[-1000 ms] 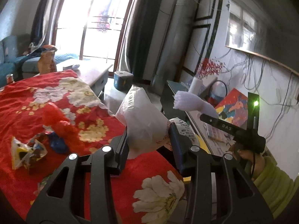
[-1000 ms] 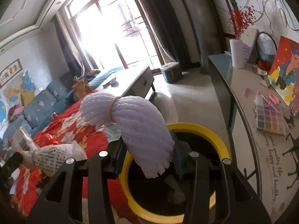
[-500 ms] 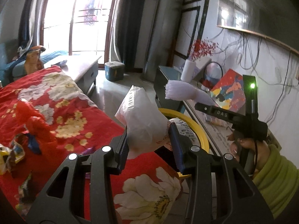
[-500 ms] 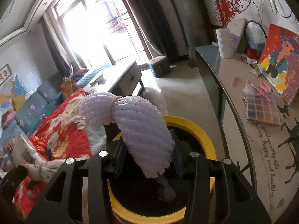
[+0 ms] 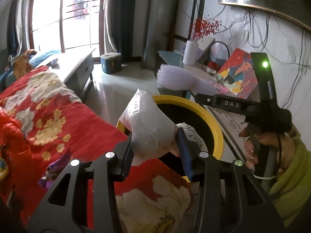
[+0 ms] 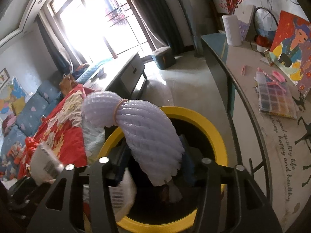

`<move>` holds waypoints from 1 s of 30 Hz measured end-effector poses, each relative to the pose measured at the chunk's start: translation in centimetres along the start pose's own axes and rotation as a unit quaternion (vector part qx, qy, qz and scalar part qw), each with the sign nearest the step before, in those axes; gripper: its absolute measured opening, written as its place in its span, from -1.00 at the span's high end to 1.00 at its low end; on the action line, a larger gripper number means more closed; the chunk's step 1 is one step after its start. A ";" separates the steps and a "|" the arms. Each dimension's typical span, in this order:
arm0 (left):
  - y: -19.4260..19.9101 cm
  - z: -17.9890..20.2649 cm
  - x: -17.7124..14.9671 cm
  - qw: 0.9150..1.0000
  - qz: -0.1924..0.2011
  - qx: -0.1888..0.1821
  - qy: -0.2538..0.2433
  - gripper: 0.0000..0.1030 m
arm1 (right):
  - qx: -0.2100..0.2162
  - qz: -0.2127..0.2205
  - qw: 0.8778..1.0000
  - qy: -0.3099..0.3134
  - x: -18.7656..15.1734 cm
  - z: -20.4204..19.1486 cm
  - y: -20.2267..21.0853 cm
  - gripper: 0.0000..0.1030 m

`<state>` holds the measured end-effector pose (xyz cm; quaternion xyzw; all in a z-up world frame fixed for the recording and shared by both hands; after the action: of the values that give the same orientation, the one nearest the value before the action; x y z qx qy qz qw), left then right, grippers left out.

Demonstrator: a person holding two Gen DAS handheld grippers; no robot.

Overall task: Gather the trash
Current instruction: 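Open both tools to drop the bag and sleeve into the bin, then move both open tools back to the remaining trash on the bed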

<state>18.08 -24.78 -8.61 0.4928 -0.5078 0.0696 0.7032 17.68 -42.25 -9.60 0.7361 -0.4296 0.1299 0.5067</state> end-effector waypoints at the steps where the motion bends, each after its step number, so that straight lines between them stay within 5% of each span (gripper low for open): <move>1: -0.5 0.1 0.1 1.000 -0.004 -0.004 -0.002 0.25 | -0.002 0.001 1.000 0.001 0.0 0.0 0.0 -0.17; 6: -0.5 -0.7 0.2 1.000 0.008 -0.005 0.022 -0.45 | -0.010 0.008 1.000 0.002 0.0 0.3 0.2 -0.40; 10: 0.6 -1.3 0.3 0.999 0.021 0.000 0.038 -0.65 | -0.021 0.020 1.000 0.006 -0.1 0.4 0.6 -0.41; 30: 7.0 -5.1 0.2 0.990 0.088 0.051 0.096 -0.78 | 0.020 0.058 0.996 0.061 -0.9 -5.8 3.5 -0.56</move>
<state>17.22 -17.46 -4.11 0.4719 -0.4755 0.2041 0.7138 15.83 -37.24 -5.33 0.7106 -0.4371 0.2129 0.5086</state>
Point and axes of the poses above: each gripper's, at about its wrist camera, not at the fingertips, and y roughly against the way its jaws point, z to its right, x to its top, the point moved 4 cm from there along -y, roughly the way its jaws point, and after that the axes turned 7 degrees about -y, right-handed, at the moved point
